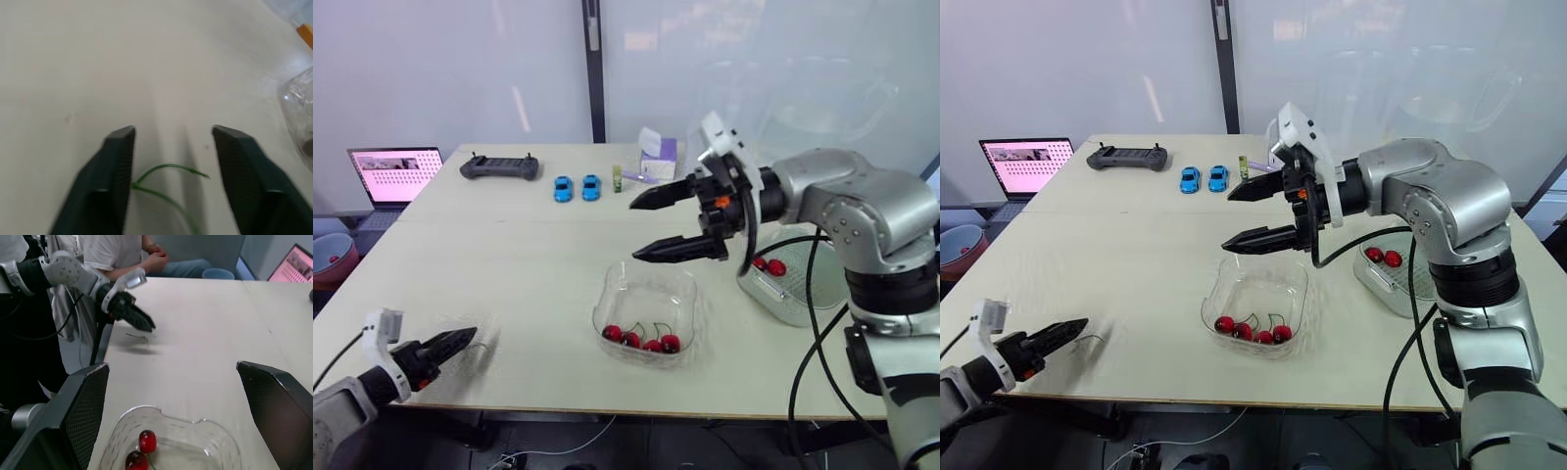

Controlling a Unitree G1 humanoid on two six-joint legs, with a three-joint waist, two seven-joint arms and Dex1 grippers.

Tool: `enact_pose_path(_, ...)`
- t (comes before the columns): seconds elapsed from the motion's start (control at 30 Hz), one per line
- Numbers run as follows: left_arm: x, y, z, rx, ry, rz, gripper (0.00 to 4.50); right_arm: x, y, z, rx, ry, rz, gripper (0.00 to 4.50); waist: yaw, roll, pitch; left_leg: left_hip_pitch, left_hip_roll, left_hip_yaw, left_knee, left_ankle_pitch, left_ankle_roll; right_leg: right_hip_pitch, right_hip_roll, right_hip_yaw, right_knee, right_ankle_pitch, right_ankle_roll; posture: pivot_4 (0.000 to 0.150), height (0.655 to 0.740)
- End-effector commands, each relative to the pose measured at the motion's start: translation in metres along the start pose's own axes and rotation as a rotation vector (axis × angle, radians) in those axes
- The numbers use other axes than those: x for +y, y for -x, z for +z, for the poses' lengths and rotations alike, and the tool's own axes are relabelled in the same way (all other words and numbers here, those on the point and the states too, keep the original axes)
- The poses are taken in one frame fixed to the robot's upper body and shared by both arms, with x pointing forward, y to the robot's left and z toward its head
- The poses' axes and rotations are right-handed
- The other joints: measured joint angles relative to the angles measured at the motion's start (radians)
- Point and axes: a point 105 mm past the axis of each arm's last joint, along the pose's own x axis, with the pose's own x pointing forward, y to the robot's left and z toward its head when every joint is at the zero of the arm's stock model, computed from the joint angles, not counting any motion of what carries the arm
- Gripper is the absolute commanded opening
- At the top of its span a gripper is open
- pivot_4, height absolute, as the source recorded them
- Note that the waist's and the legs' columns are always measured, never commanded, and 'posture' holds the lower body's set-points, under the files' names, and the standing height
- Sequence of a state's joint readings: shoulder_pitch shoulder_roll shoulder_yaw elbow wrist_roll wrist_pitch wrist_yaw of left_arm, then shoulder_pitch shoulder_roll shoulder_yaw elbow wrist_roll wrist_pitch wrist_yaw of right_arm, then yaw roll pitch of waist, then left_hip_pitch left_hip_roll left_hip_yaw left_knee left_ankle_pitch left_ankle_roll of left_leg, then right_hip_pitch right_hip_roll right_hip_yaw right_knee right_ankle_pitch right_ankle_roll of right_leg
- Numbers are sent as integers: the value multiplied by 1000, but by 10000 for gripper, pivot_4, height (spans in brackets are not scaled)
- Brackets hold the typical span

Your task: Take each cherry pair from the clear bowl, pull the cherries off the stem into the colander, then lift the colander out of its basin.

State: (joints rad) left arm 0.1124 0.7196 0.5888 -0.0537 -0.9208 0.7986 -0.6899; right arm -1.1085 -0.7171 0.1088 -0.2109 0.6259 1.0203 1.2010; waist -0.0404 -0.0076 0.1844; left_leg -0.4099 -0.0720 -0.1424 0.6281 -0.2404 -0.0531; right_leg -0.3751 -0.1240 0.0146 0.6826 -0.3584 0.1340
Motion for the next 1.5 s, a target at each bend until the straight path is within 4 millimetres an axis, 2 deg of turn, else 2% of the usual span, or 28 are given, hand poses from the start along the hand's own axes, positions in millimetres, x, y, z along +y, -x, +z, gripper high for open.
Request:
enact_pose_path(0.03, 1, 16, 29, -59, -68, 12, 44127, 4, 6, 7, -1, 40, -6, 45000, -1, 0, 0, 0, 0, 0, 0, 0, 0, 0, 0, 0, 0, 0, 0, 1500, 7400)
enact_pose_path(0.1, 3, 22, 37, -71, -87, 20, 44710, 5, 8, 6, 5, 36, -8, 45000, -2, 0, 0, 0, 0, 0, 0, 0, 0, 0, 0, 0, 0, 0, 0, 1500, 7400)
enact_pose_path(0.17, 0, 29, 57, -106, -139, 12, 44710, 5, 12, 3, 23, 26, -10, 45000, -1, 0, 0, 0, 0, 0, -1, 0, 0, -1, 0, 0, 0, 0, 0, 1500, 7400)
enact_pose_path(0.2, -11, 31, 69, -105, -212, -39, 44710, 6, 15, -1, 40, 17, -15, 45000, -1, -1, 0, 0, 0, 0, -1, 0, 0, -1, 0, 0, 0, 0, 0, 1500, 7400)
enact_pose_path(0.27, -30, 31, 78, -76, -317, -125, 44710, 6, 19, -5, 62, 7, -23, 45000, 1, -2, 0, 0, 0, 0, -1, 0, 0, -1, 0, 0, 0, 0, 0, 1500, 7400)
enact_pose_path(0.33, -63, 25, 76, 15, -487, -274, 44710, 8, 25, -11, 94, -8, -28, 45000, 2, -2, 1, 0, 0, 1, -1, 0, 1, -1, -1, 0, 0, 0, 0, 1500, 7400)
enact_pose_path(0.4, -86, 21, 59, 173, -671, -395, 44710, 13, 30, -16, 120, -37, -19, 45000, 3, -2, 1, 0, 0, 2, -1, 0, 0, 0, -1, 0, -1, 0, 0, 1500, 7400)
enact_pose_path(0.53, -132, 7, 68, 160, -734, -598, 44710, 24, 37, -27, 183, -77, -14, 45000, 3, -1, 1, 0, 0, 3, -2, -3, 6, -1, 0, 1, -2, 0, 0, 1500, 7400)
enact_pose_path(0.67, -157, 1, 67, 162, -763, -704, 44710, 33, 43, -35, 239, -85, -17, 45000, -6, 0, 1, 0, 1, 4, -2, -5, 8, -1, 0, 2, -2, 0, 0, 1500, 7400)
enact_pose_path(0.8, -163, -2, 63, 177, -769, -729, 44710, 31, 46, -40, 278, -48, -39, 45000, -7, 0, 2, 0, 1, 5, -2, -5, 8, -2, 1, 3, -1, 0, 0, 1500, 7400)
enact_pose_path(0.87, -162, -1, 58, 197, -755, -747, 44710, 27, 44, -43, 310, 26, -55, 45000, -4, 0, 2, 0, 1, 4, -2, -5, 9, -2, 2, 3, -1, 0, 0, 1500, 7400)
enact_pose_path(0.93, -158, -1, 52, 211, -747, -748, 44710, 15, 37, -44, 355, 47, -97, 45000, -6, 0, 2, 0, 1, 4, -1, -5, 9, -2, 2, 3, -1, 0, 0, 1500, 7400)
enact_pose_path(0.97, -157, 0, 50, 213, -742, -747, 44710, 10, 30, -45, 401, -13, -117, 45000, -7, 0, 2, 0, 1, 5, -1, -5, 8, -2, 2, 4, 0, 0, 0, 1500, 7400)
enact_pose_path(1.03, -154, 1, 46, 212, -730, -740, 44710, 12, 15, -48, 491, -105, -59, 45000, -12, 1, 2, 0, 1, 6, -1, -5, 8, -3, 2, 5, 0, 0, 0, 1500, 7400)
enact_pose_path(1.13, -151, 2, 42, 201, -726, -718, 44710, 10, -2, -50, 554, -135, -28, 45000, -7, 0, 2, 0, 2, 4, -3, -4, 6, -5, 3, 5, 1, 0, 0, 1500, 7400)
enact_pose_path(1.23, -150, 4, 38, 199, -724, -696, 44710, 3, -22, -63, 609, -144, -47, 45000, -3, -1, 2, -2, 1, 4, -3, -2, 4, -6, 2, 6, 0, 0, 0, 1500, 7400)
enact_pose_path(1.3, -150, 6, 36, 191, -721, -685, 44710, 0, -33, -78, 657, -155, -69, 45000, -3, -1, 2, -3, 1, 5, -2, -2, 3, -7, 1, 6, 0, 0, 0, 1500, 7400)
enact_pose_path(1.4, -150, 8, 34, 180, -727, -664, 44710, 1, -44, -103, 724, -118, -82, 45000, -2, -1, 2, -8, 1, 4, 0, -1, 1, -12, 1, 6, 3, 0, 0, 1500, 7400)
enact_pose_path(1.5, -149, 9, 32, 180, -729, -652, 44710, 6, -60, -114, 718, -76, -62, 45000, -4, -1, 2, -11, 1, 4, 1, 0, 0, -15, 1, 6, 4, 0, 0, 1500, 7400)
